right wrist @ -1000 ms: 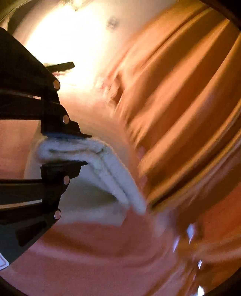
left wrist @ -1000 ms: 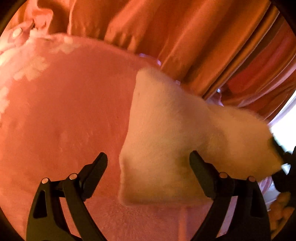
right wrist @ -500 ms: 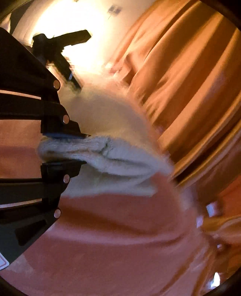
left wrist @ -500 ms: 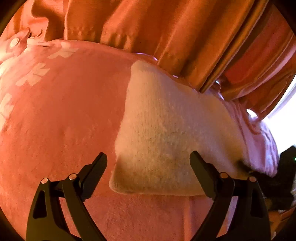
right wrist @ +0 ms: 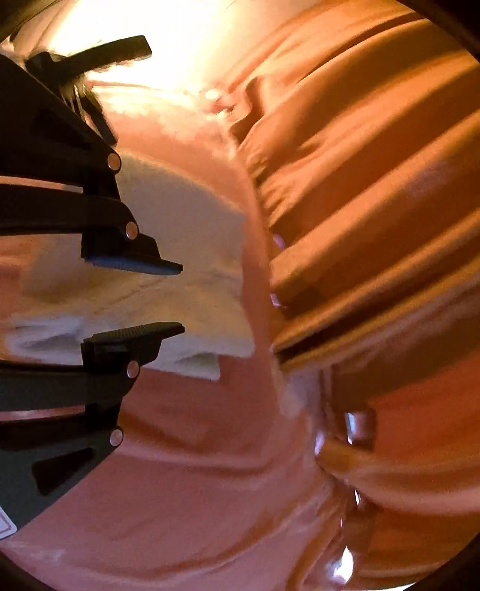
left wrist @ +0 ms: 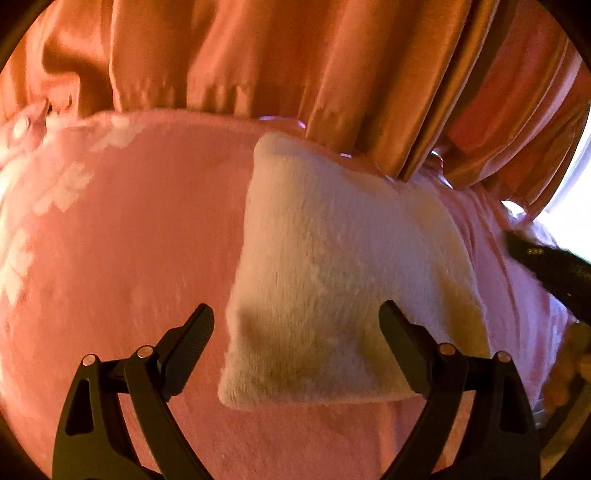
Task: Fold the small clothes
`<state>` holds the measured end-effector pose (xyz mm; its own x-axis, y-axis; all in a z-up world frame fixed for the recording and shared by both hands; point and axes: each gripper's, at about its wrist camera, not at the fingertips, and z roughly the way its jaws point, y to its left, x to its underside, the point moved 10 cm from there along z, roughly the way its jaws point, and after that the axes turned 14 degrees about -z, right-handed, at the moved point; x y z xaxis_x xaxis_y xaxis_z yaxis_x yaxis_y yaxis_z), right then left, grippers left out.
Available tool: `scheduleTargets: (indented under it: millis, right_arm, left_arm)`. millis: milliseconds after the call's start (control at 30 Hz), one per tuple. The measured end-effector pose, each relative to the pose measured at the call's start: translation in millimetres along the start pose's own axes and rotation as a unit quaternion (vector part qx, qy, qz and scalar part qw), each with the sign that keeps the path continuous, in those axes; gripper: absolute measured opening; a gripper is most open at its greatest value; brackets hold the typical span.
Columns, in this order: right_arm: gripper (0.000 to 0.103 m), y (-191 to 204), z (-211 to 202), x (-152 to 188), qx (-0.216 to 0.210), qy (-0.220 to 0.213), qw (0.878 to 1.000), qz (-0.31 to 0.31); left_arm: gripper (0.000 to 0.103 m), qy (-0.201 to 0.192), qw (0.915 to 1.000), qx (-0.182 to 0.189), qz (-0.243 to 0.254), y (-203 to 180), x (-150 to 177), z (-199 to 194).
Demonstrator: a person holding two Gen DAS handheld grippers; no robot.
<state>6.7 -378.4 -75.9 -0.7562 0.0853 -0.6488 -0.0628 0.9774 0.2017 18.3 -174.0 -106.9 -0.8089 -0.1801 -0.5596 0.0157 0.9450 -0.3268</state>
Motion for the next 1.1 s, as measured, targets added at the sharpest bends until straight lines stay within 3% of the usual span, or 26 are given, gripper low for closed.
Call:
scheduleTargets:
  millis: [33,67,167,233,300,367,467,500,533,600,700,833,1000,1100]
  right_arm:
    - [0.021,-5.4,36.5,17.1,0.016,0.055,0.998,-0.011]
    - [0.018,-5.1,51.9,24.5,0.022,0.078,0.997,-0.011]
    - [0.019,-1.9,40.2,23.0,0.018,0.05,0.999,0.007]
    - [0.019,5.2,16.2,20.6,-0.011,0.013,1.0,0.019]
    - [0.019,3.9,12.2,37.2,-0.004,0.02,1.0,0.012]
    - [0.017,2.6,33.7,64.2,0.014,0.062,0.998,-0.008]
    - [0.018,8.1,9.6,58.2,0.016,0.042,0.999,0.0]
    - [0.025,14.2,2.2,57.3,0.01,0.03,1.0,0.002]
    - [0.025,24.0,-9.1,57.6,0.0,0.017,1.0,-0.001]
    - [0.025,33.4,-10.0,69.0,-0.002,0.031,0.999,-0.014]
    - [0.02,35.9,17.8,106.2,0.005,0.101,0.994,-0.037]
    - [0.025,44.4,-8.1,96.1,0.001,0.07,0.997,-0.031]
    - [0.024,43.1,14.1,128.7,-0.001,0.123,0.991,-0.044]
    - [0.025,42.4,1.1,123.4,-0.001,0.11,0.993,-0.041]
  left_arm:
    - [0.089,-0.003,0.9999,-0.008,0.01,-1.0,-1.7,1.6]
    - [0.089,-0.003,0.9998,-0.012,0.016,-1.7,-1.5,3.6]
    - [0.089,0.01,0.9993,-0.023,0.029,-0.7,3.5,13.9]
    - [0.089,0.016,0.9991,-0.023,0.032,-0.4,7.2,18.5]
    - [0.089,0.017,0.9991,-0.022,0.033,1.2,9.4,20.9]
    - [0.089,0.019,0.9992,-0.02,0.029,2.5,11.7,21.9]
    - [0.089,0.023,0.9989,-0.023,0.033,3.5,16.7,22.1]
    - [0.089,0.023,0.9989,-0.024,0.034,4.4,17.7,21.3]
    - [0.089,0.026,0.9988,-0.024,0.034,4.9,19.2,20.2]
    - [0.089,0.03,0.9986,-0.025,0.036,7.0,22.3,18.0]
    - [0.089,0.034,0.9981,-0.03,0.041,7.8,29.0,18.0]
    - [0.089,0.043,0.9974,-0.037,0.045,9.6,39.4,17.0]
    - [0.089,0.047,0.997,-0.039,0.047,9.2,46.4,16.2]
    - [0.089,0.057,0.9965,-0.038,0.049,8.6,52.9,17.7]
